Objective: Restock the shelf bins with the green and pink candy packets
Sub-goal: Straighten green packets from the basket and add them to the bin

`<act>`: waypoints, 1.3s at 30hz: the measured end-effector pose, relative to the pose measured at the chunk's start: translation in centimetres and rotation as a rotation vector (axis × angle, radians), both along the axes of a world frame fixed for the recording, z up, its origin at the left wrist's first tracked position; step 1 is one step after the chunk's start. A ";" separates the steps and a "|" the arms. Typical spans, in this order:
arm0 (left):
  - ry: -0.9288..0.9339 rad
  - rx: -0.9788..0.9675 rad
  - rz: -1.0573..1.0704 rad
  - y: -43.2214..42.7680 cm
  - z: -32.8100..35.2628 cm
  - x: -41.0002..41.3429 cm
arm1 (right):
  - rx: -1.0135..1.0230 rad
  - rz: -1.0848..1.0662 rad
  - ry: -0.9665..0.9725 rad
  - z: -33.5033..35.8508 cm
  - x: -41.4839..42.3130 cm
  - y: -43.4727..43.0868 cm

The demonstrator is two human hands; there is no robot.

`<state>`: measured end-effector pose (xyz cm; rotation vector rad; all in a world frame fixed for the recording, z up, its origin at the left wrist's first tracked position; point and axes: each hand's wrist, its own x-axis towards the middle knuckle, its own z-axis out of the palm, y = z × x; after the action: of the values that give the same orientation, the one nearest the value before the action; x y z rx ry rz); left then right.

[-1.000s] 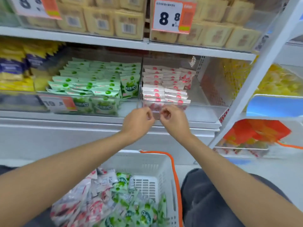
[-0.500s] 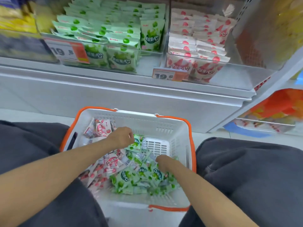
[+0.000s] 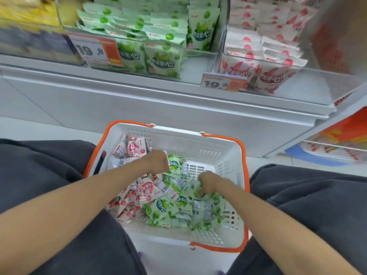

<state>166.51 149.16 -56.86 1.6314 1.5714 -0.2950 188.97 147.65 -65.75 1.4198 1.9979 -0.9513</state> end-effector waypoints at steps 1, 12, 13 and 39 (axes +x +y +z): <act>-0.014 -0.016 0.042 0.1 0.2 -0.2 | -0.011 -0.102 0.082 1.8 0.1 1.3; -0.743 0.128 0.396 0.8 7.9 0.3 | -0.087 -0.786 0.974 19.6 -2.7 5.9; -0.705 0.190 0.369 1.1 8.4 0.2 | -0.060 -0.733 0.946 20.7 -2.8 6.1; 0.204 1.035 -0.147 18.0 19.5 -4.0 | 0.873 0.113 -0.135 39.6 -7.5 23.5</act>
<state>162.50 167.14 -37.40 2.5554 1.8978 0.3692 181.49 171.14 -26.18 1.6829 2.4693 0.1277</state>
